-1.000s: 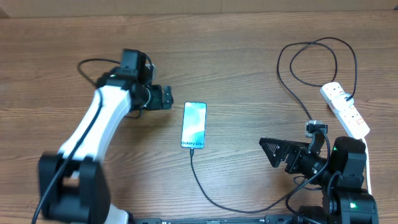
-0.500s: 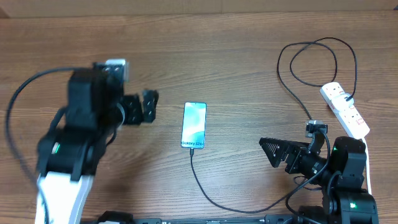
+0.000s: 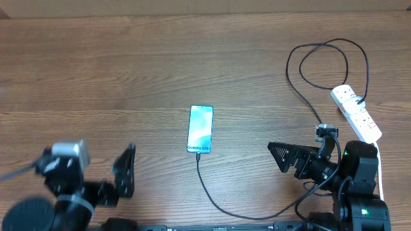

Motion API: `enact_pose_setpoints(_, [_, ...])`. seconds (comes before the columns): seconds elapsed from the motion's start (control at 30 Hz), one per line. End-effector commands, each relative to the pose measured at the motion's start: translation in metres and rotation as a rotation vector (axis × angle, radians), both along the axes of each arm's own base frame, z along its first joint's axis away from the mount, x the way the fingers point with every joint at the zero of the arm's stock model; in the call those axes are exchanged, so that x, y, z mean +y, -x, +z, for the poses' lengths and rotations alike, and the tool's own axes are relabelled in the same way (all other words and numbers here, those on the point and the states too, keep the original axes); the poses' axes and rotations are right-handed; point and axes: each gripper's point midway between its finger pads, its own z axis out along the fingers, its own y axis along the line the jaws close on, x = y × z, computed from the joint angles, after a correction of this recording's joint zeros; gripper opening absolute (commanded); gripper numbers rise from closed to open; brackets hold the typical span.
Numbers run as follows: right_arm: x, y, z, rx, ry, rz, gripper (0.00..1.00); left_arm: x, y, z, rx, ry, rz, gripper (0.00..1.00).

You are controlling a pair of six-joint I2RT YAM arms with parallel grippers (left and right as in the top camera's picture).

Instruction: Plug charger to phone and switch on socket

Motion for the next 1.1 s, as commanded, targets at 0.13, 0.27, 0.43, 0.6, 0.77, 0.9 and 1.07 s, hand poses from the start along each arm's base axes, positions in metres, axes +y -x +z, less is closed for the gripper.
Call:
enact_pose_setpoints(0.13, [-0.002, -0.003, 0.006, -0.023, 0.009, -0.011, 1.0, 0.01, 0.044, -0.002, -0.052, 0.023, 0.021, 1.0])
enact_pose_setpoints(0.27, [-0.002, -0.002, 0.006, -0.023, 0.009, -0.011, 1.0, 0.013, 0.063, -0.002, -0.097, 0.046, 0.026, 1.0])
enact_pose_setpoints(0.43, [-0.002, -0.003, 0.006, -0.023, 0.009, -0.011, 1.0, 0.017, 0.094, -0.002, -0.178, 0.073, 0.026, 1.0])
enact_pose_setpoints(0.6, [-0.002, -0.002, 0.006, -0.023, 0.009, -0.011, 1.0, 0.025, 0.135, -0.009, -0.289, 0.131, 0.041, 1.0])
enact_pose_setpoints(0.77, [-0.002, -0.002, 0.006, -0.024, 0.01, -0.01, 1.0, 0.03, 0.148, -0.015, -0.298, 0.159, 0.079, 1.0])
enact_pose_setpoints(0.9, [-0.002, -0.002, 0.006, -0.023, 0.009, -0.011, 1.0, 0.032, 0.145, -0.019, -0.289, 0.153, 0.137, 1.0])
enact_pose_setpoints(1.07, [-0.002, -0.003, 0.006, -0.024, 0.01, -0.01, 1.0, 0.038, 0.131, -0.02, -0.293, 0.151, 0.224, 1.0])
